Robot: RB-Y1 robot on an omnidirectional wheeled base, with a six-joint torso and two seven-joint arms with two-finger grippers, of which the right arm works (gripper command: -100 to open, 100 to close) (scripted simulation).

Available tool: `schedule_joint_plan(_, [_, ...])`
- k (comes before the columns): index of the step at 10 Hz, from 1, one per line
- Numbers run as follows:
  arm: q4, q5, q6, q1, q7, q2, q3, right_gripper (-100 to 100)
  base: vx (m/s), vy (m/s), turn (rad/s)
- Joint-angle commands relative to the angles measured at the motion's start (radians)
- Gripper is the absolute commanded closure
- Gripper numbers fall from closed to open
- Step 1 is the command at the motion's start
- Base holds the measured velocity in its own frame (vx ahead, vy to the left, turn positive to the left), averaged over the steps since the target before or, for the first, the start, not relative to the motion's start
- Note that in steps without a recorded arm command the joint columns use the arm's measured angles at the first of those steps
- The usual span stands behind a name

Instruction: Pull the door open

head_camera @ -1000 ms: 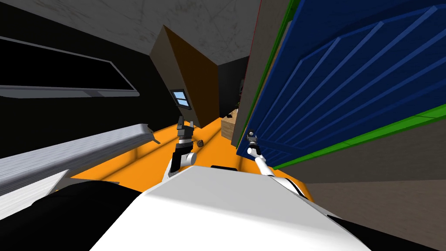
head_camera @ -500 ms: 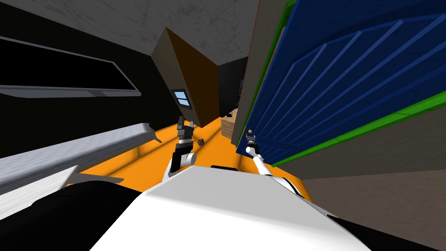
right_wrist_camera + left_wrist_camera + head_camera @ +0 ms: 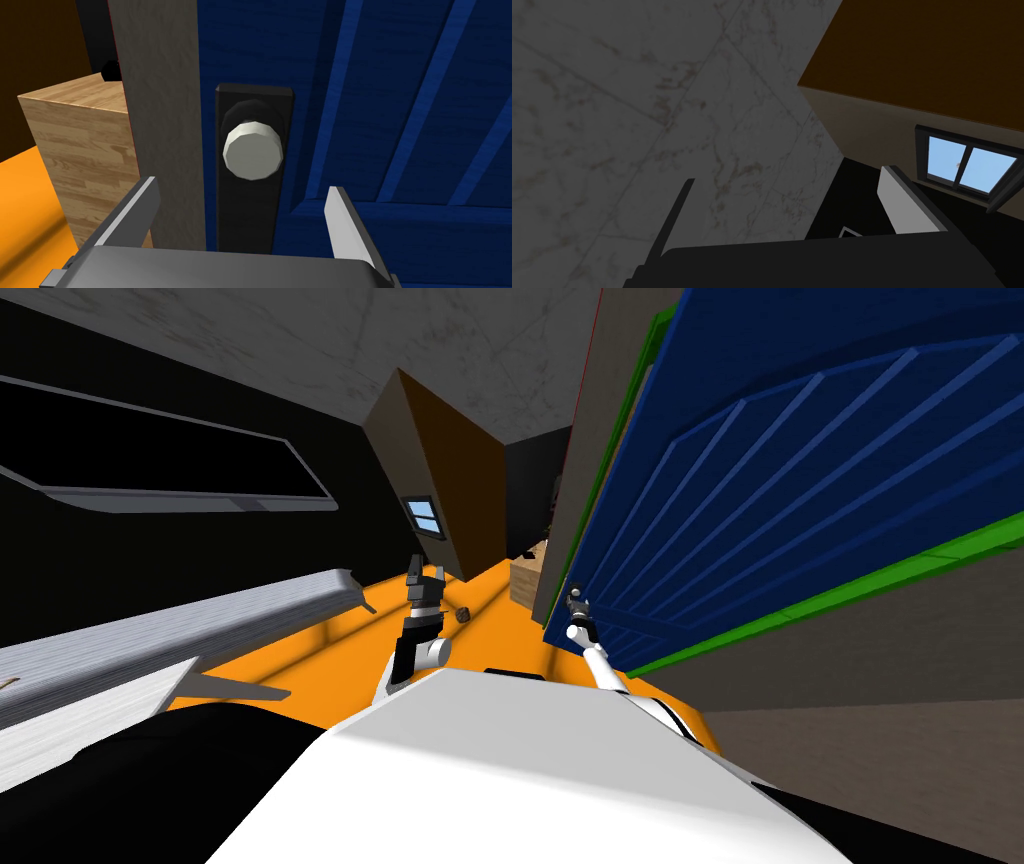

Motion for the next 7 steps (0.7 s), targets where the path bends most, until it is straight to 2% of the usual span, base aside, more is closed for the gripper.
schedule_joint_plan(1, [0.017, -0.006, -0.011, 0.001, -0.022, -0.024, -0.001, -100, 0.197, -0.017, 0.105])
schedule_joint_plan(4, [0.024, -0.017, -0.017, 0.013, -0.048, -0.062, -0.011, -100, 0.203, -0.035, 0.104])
schedule_joint_plan(5, [0.026, -0.014, -0.018, 0.009, -0.043, -0.053, -0.008, -100, 0.092, -0.027, 0.022])
schedule_joint_plan(6, [0.026, -0.014, -0.018, 0.009, -0.043, -0.053, -0.008, 100, -0.009, -0.002, -0.053])
schedule_joint_plan(7, [0.026, -0.014, -0.018, 0.009, -0.043, -0.053, -0.008, 100, -0.036, 0.006, 0.008])
